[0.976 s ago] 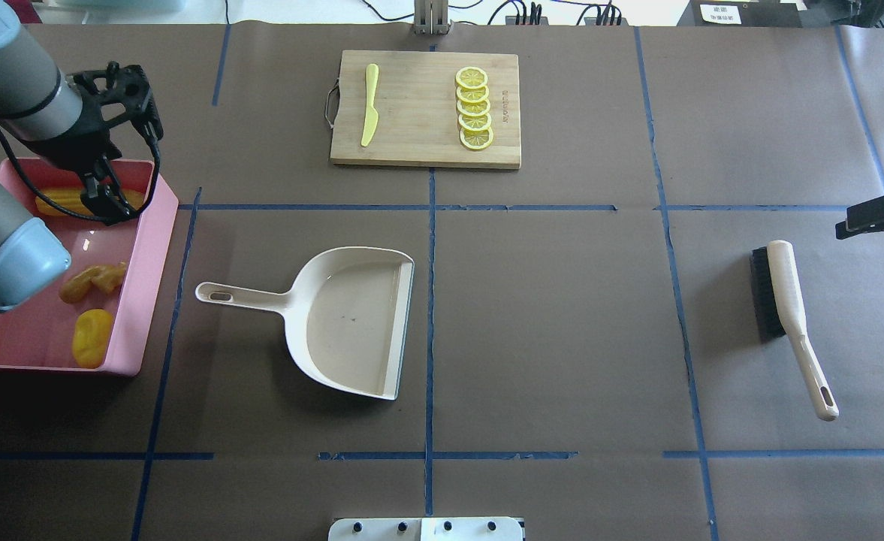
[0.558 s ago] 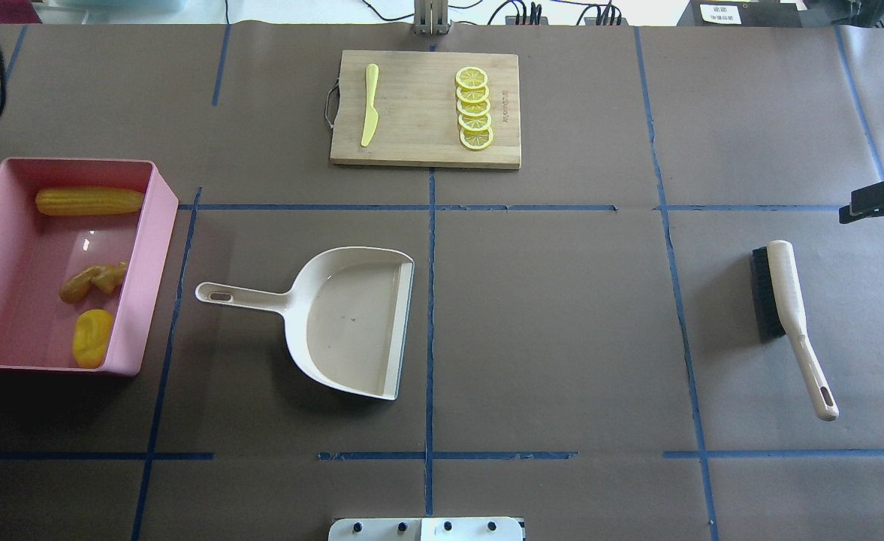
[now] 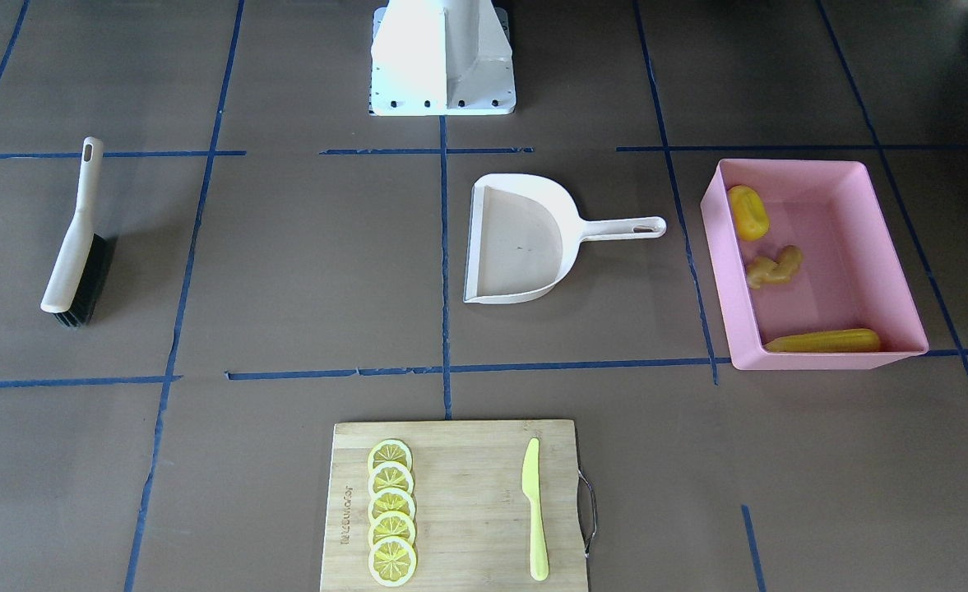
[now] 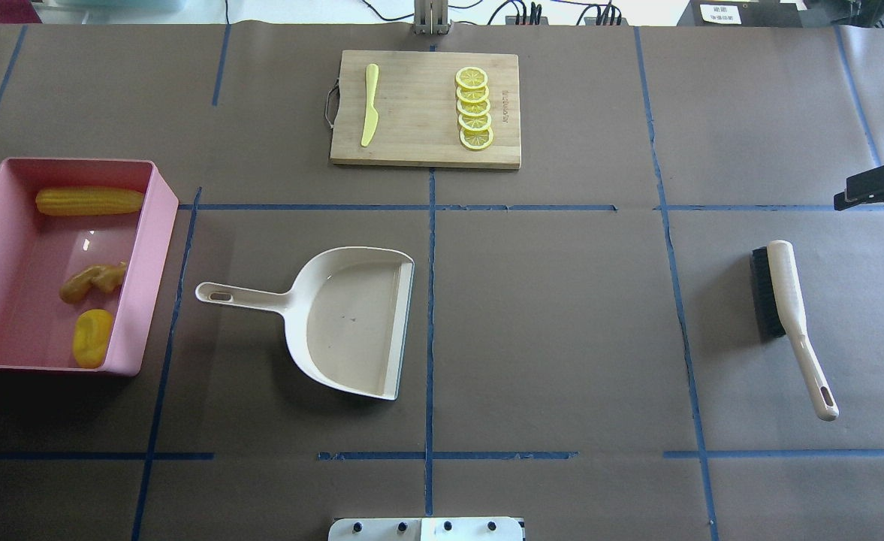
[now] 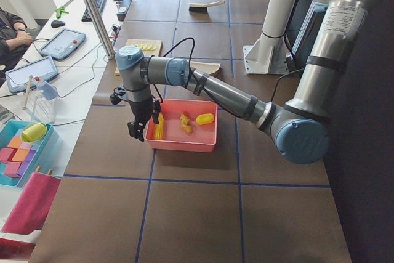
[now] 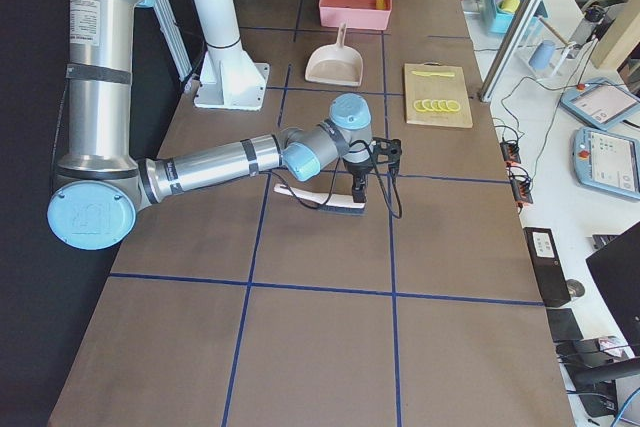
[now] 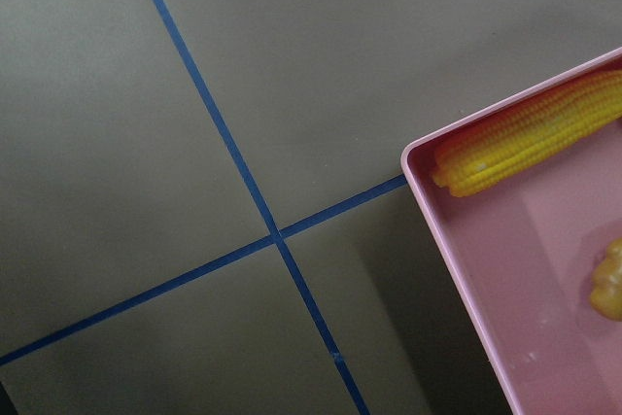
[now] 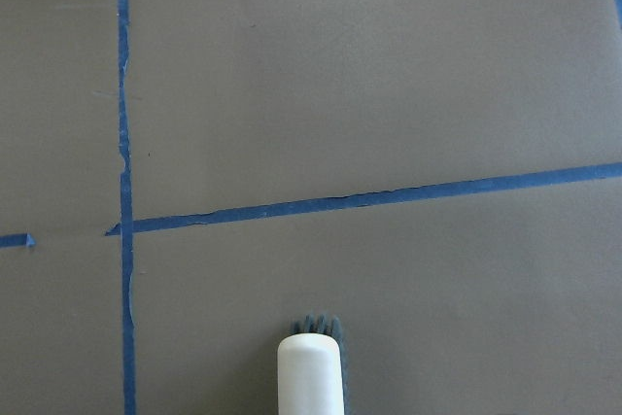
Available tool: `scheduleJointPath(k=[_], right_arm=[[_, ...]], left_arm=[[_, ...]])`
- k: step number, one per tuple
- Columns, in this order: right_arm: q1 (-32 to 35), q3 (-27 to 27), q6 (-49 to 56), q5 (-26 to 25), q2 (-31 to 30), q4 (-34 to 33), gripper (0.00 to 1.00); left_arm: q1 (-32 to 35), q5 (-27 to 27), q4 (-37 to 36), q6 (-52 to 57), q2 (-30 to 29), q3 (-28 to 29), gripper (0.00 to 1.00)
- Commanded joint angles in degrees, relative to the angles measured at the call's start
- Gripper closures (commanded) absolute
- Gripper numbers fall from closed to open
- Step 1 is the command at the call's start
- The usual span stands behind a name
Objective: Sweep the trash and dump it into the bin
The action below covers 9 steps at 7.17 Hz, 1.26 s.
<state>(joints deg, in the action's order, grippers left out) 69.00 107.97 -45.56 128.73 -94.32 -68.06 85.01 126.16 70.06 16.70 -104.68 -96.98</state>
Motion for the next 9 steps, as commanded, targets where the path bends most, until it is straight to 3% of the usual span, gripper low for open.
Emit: scheduleJointPath(k=[1,2,4,7,9], right_arm=[[2.96,-2.84,1.86,1.17,0.1,-0.05,0.0],[4.98,-4.42,6.4,3.87,0.01,-0.14,0.0],[9.2,-8.9,14.31,8.37,0.01,-0.23,0.0],[13.34,-14.62,23.37,8.56,-1.56,-0.31,0.0],[17.81,-18.48,28.74,12.83,-1.66,-1.27,0.0]], left_arm=[[4.09,5.21,4.45,-0.27,2.09,7.03,0.0],[4.46,7.76,10.13,-0.44,4.72,9.5,0.0],[4.47,7.88,12.46,-5.06,5.97,11.01,0.0],[4.47,7.88,21.66,-7.71,9.91,12.43,0.0],[4.38,7.87,21.7,-8.96,10.37,12.69,0.0]])
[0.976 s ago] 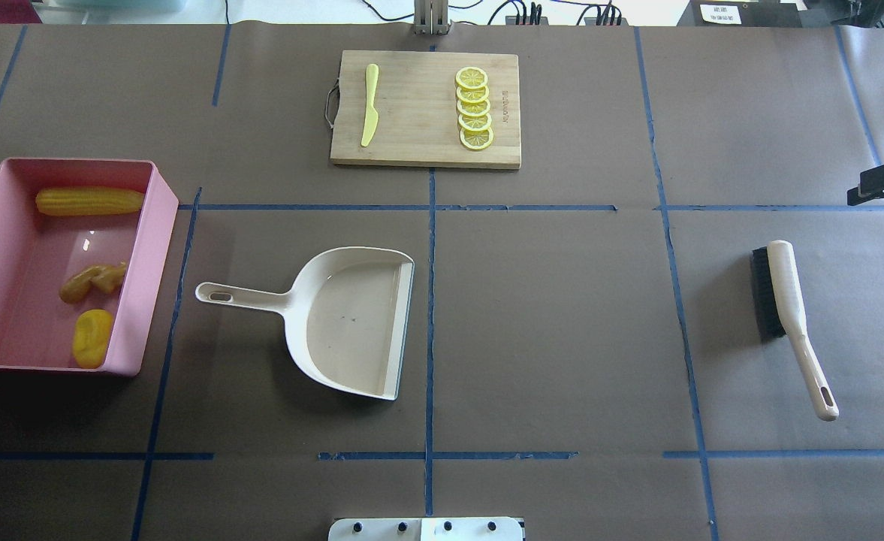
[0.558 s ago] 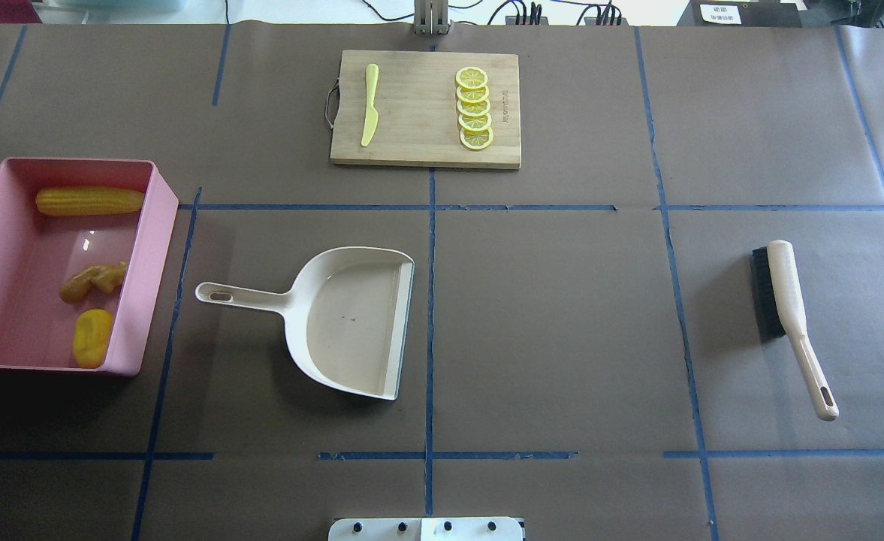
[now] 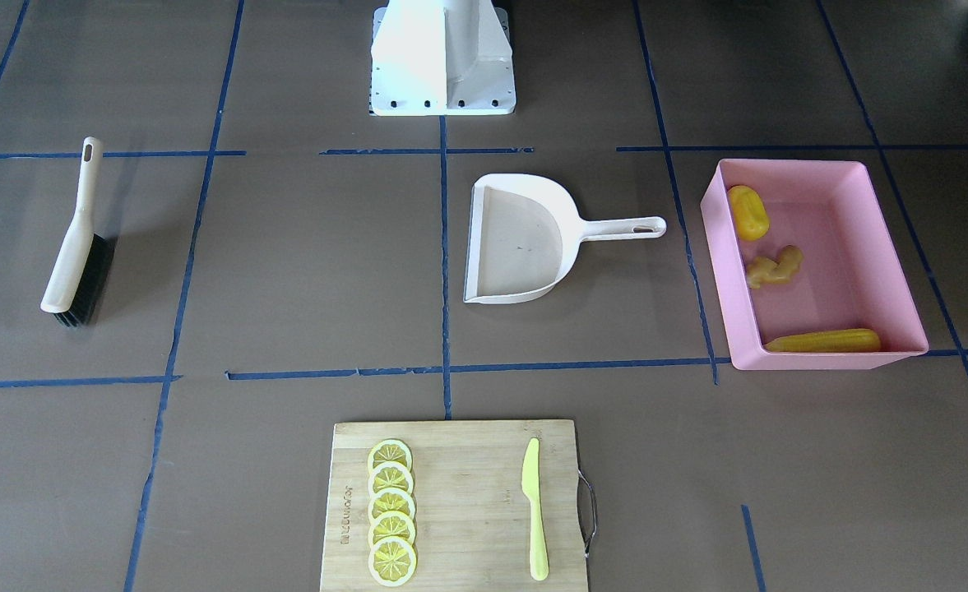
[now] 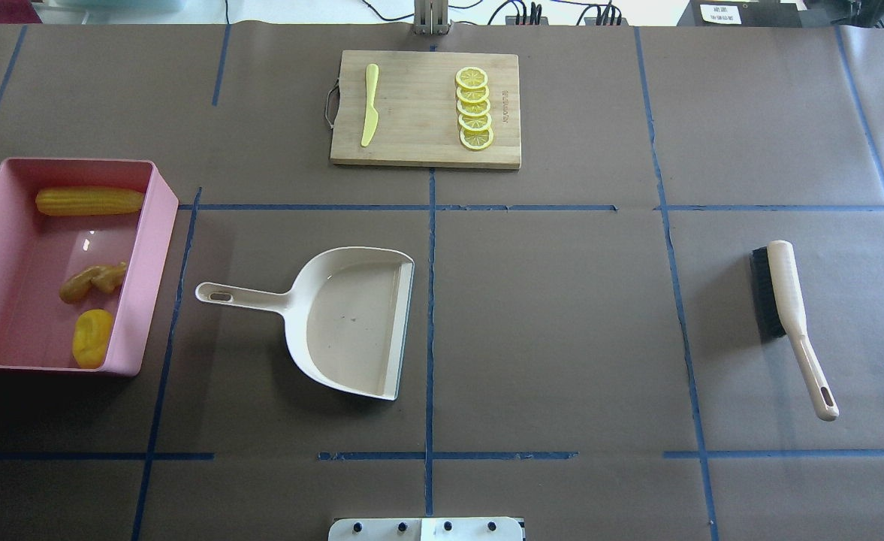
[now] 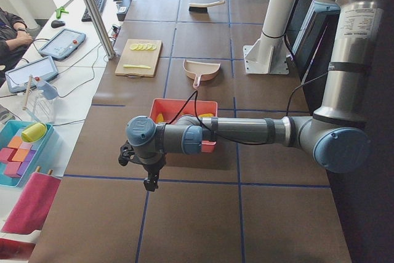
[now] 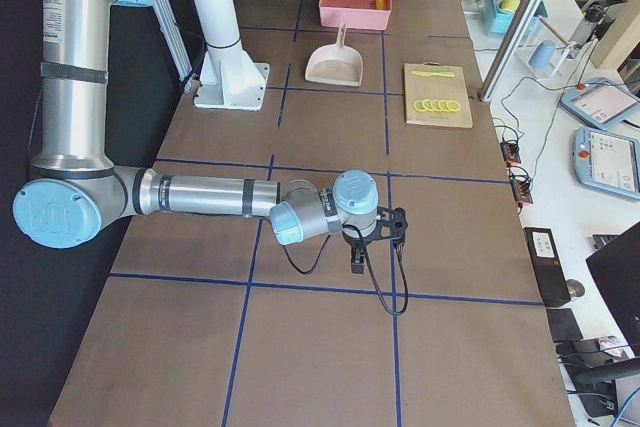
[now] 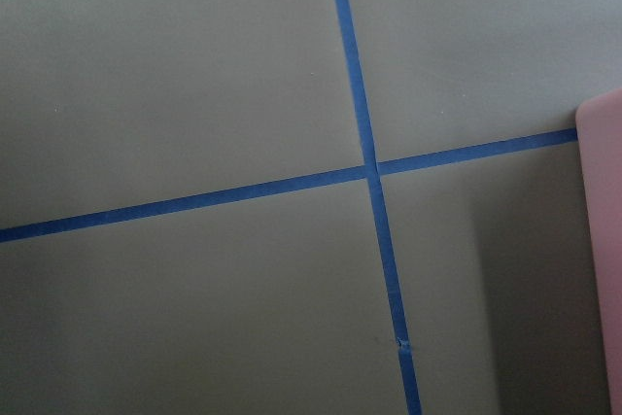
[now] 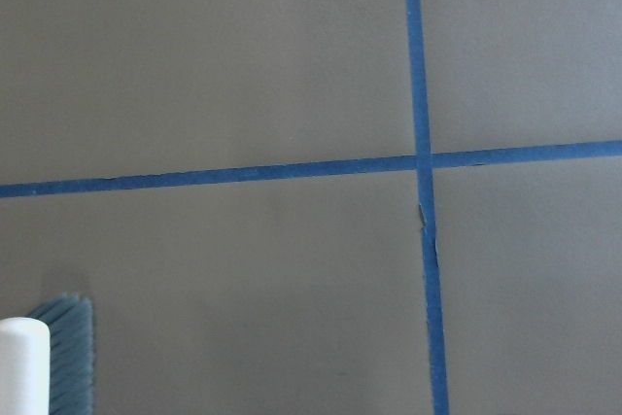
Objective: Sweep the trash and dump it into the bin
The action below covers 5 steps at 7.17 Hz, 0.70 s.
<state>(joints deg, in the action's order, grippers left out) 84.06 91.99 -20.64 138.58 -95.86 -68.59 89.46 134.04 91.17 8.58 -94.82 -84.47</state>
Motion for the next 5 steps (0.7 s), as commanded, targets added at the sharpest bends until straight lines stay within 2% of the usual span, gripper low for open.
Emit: scheduleJointPath(k=[1,2,3,4,5], right_arm=[[3.99,-2.34,8.72,3.96,-0.2,-4.84,0.0],[4.35,-1.3,10.43,3.19,-0.29,-10.02,0.0],[4.44,0.97,13.66,-1.86,-0.2,-14.85,0.0],[6.27,3.35,20.92,-4.79,0.23,-23.26,0.0],[9.33,4.68,25.25,-4.9,1.98,-30.3,0.0]], left_arm=[[-0.07,-0.01,0.67,-2.94,0.51,0.01,0.0],[-0.07,-0.01,0.67,-3.04,0.51,-0.08,0.0],[0.01,-0.01,0.67,-3.04,0.51,-0.08,0.0],[-0.07,-0.01,0.76,-3.04,0.6,-0.17,0.0],[-0.07,-0.01,0.76,-2.96,0.52,-0.08,0.0]])
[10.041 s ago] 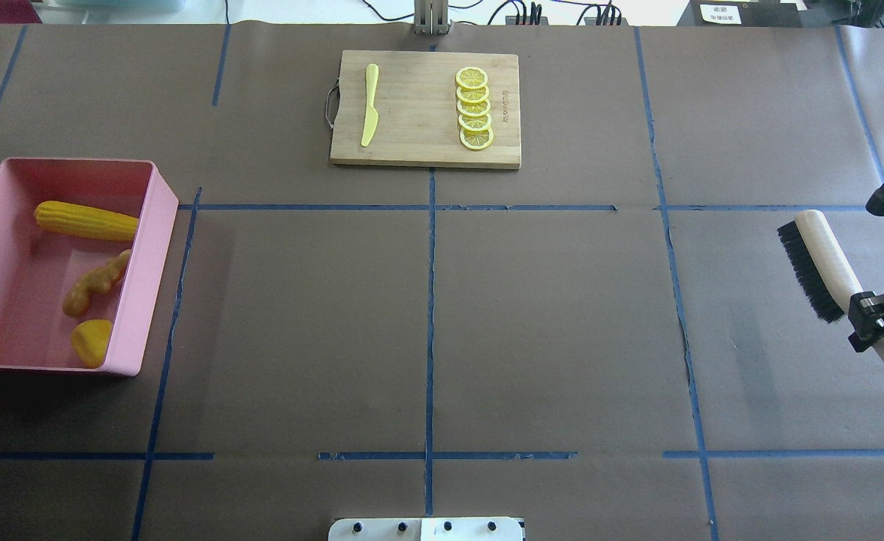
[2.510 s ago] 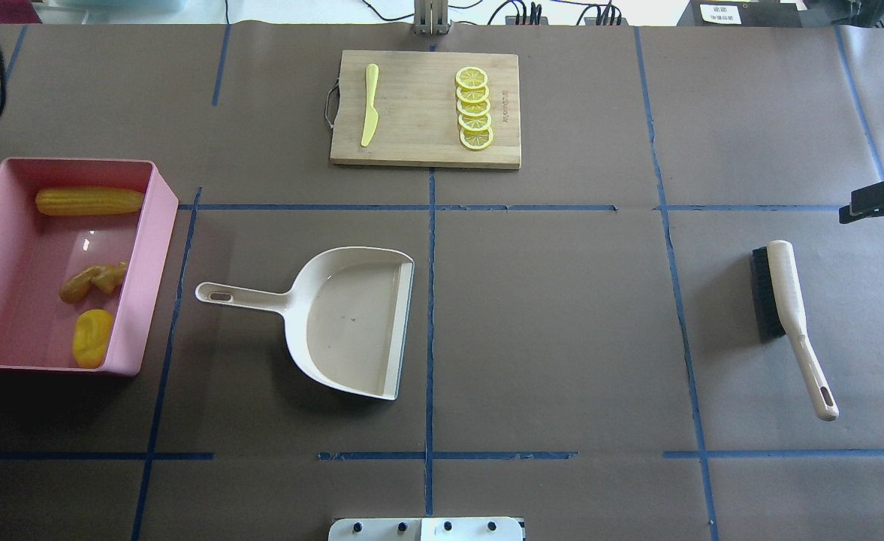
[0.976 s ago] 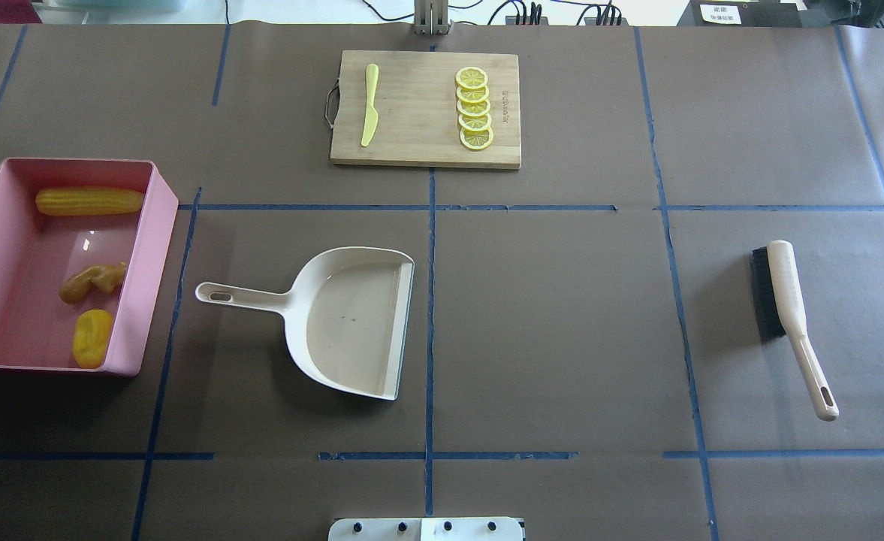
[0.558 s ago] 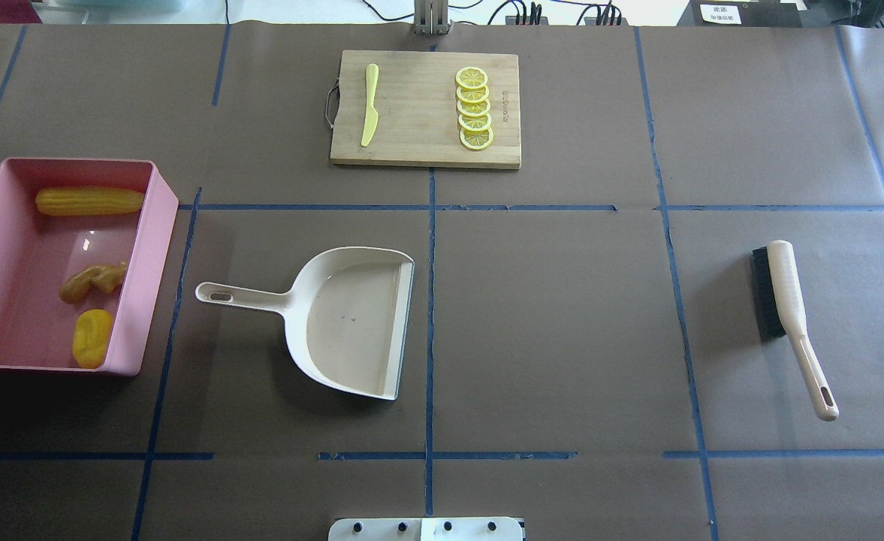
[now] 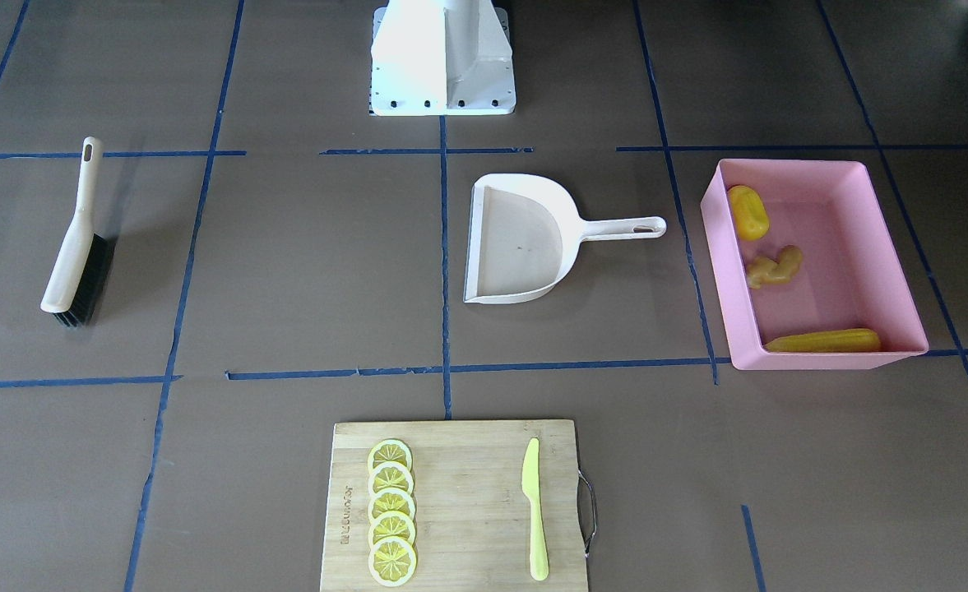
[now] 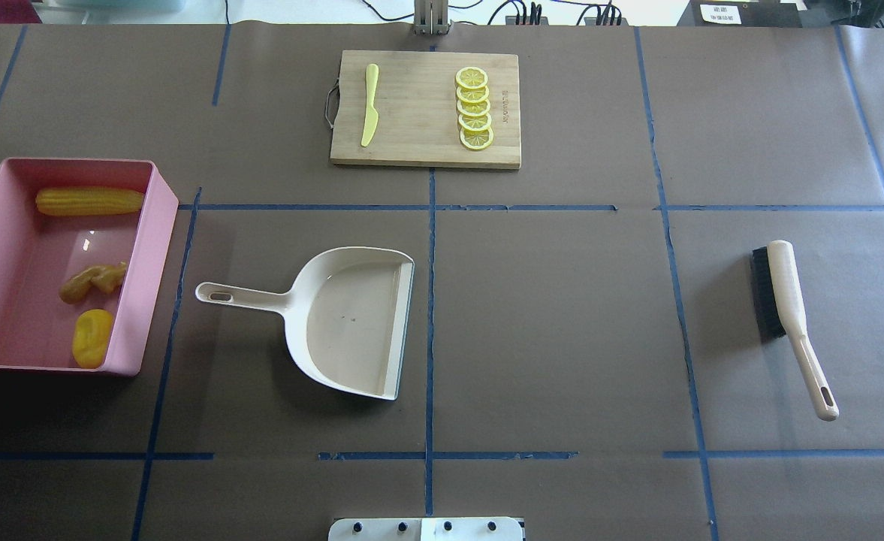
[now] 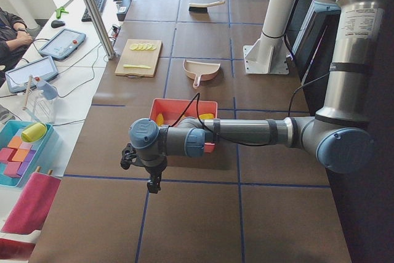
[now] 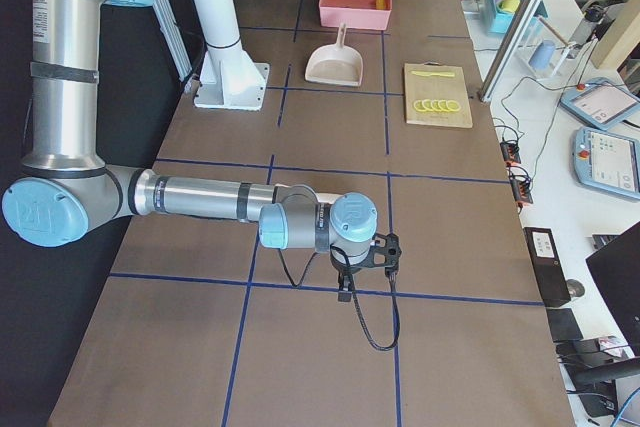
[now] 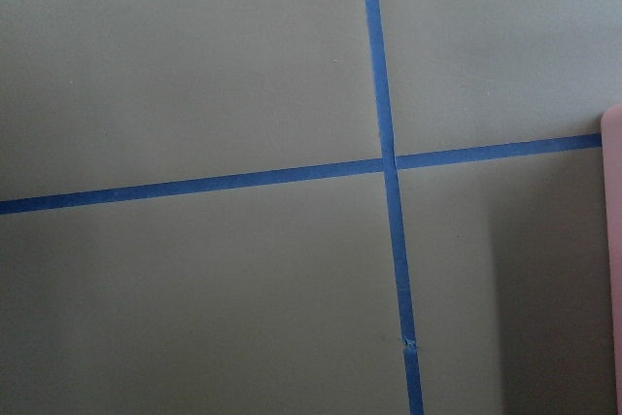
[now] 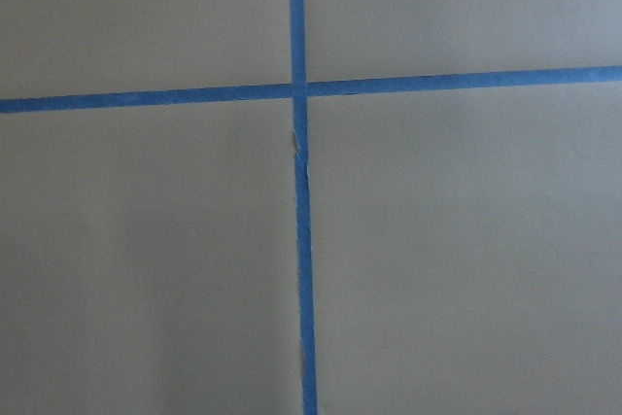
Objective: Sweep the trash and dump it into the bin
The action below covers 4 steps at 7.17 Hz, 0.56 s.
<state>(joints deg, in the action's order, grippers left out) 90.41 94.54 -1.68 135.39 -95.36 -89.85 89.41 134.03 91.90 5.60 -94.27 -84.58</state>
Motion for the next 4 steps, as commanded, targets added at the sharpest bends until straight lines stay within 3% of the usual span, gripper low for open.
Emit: scheduleJointPath(k=[1,4], right_arm=[[3.28,1.18,5.91,-0.49,0.27,-9.12,0.0],[3.29,-1.46,5.73,1.89,1.22,-8.77,0.0]], left_arm=[[-0.03,-0.09,0.12,-0.06,-0.12,-0.06,0.0],[-0.03,-0.09,0.04,-0.24,-0.03,-0.41,0.0]])
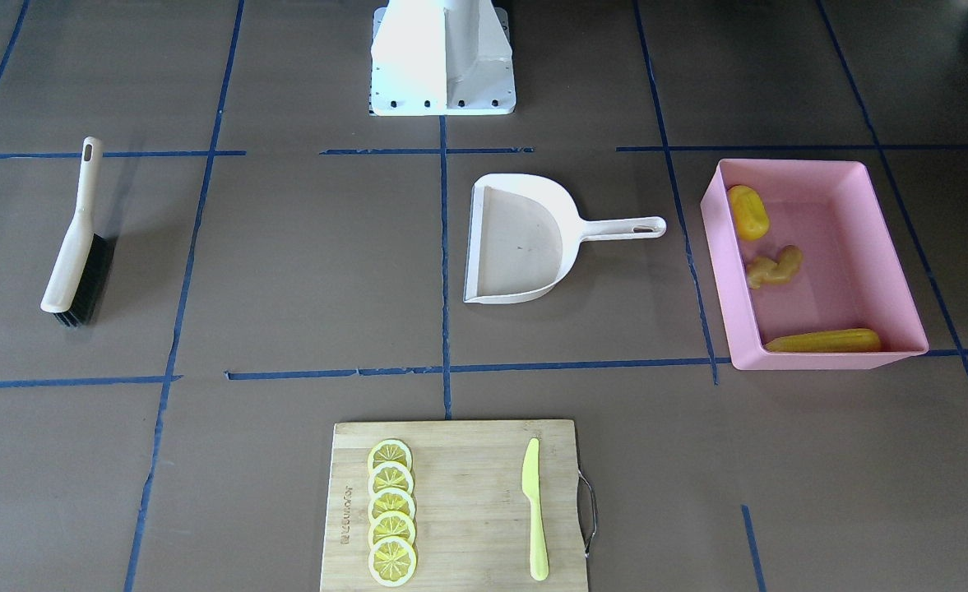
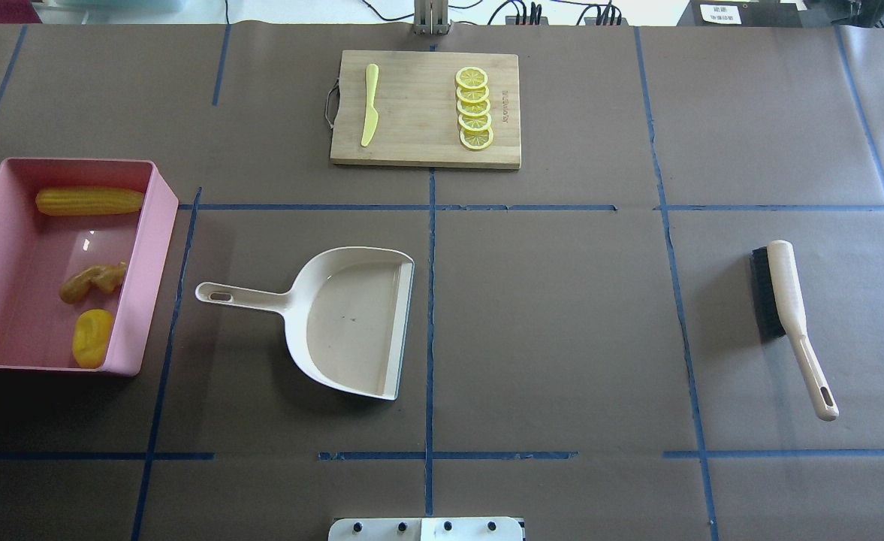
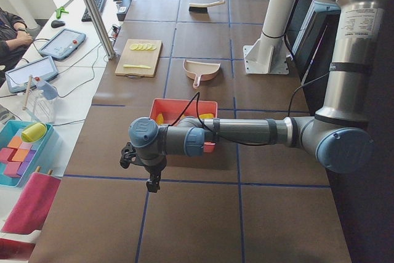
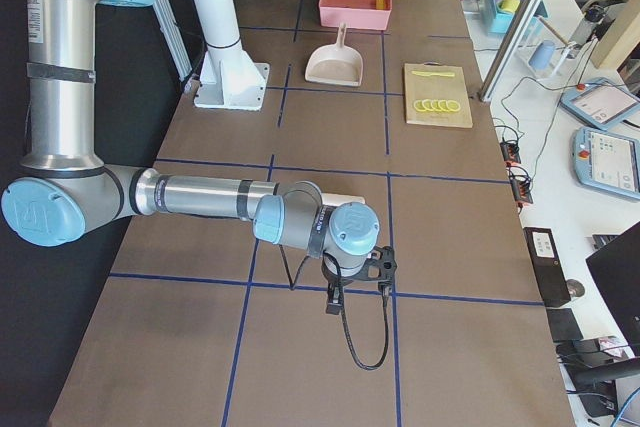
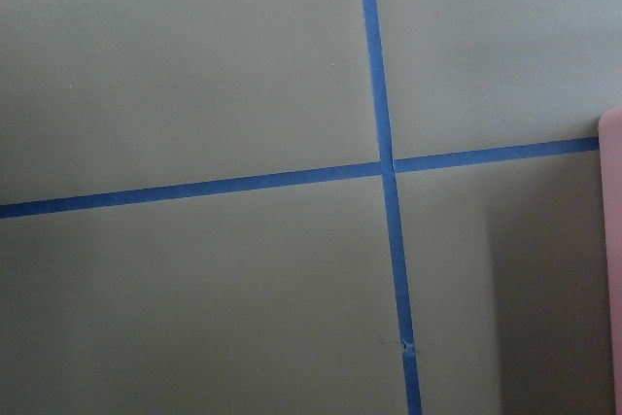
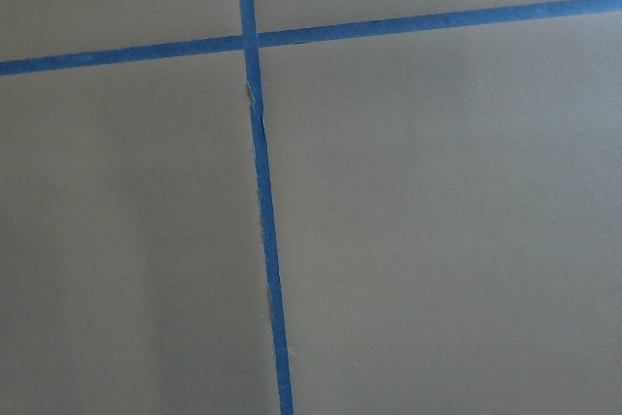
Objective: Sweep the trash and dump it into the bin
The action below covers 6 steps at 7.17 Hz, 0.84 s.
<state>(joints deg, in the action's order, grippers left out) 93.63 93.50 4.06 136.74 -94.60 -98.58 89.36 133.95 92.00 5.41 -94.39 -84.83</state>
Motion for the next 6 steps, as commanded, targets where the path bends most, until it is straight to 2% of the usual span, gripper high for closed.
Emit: scheduleJointPath(k=[1,2,3,6], right_arm=[[0.06,-0.34,-0.1,0.54,0.64,0.57,0.0],[0.06,-0.77,-0.88,-0.07,0.12,6.06,0.0],[0.06,-1.13,-5.07,-0.25,0.11,8.55,0.0],[0.06,-1.13,-6.87,-0.16,0.47,8.93,0.0]], left_arm=[[0.03,0.0,-0.07,-0.13,0.08,-0.07,0.0],[0.03,0.0,-0.15,-0.05,0.17,0.11,0.0],[0.03,0.0,-0.59,0.13,0.17,0.72,0.0],[0.11,0.35,-1.2,0.66,1.48,0.03,0.0]])
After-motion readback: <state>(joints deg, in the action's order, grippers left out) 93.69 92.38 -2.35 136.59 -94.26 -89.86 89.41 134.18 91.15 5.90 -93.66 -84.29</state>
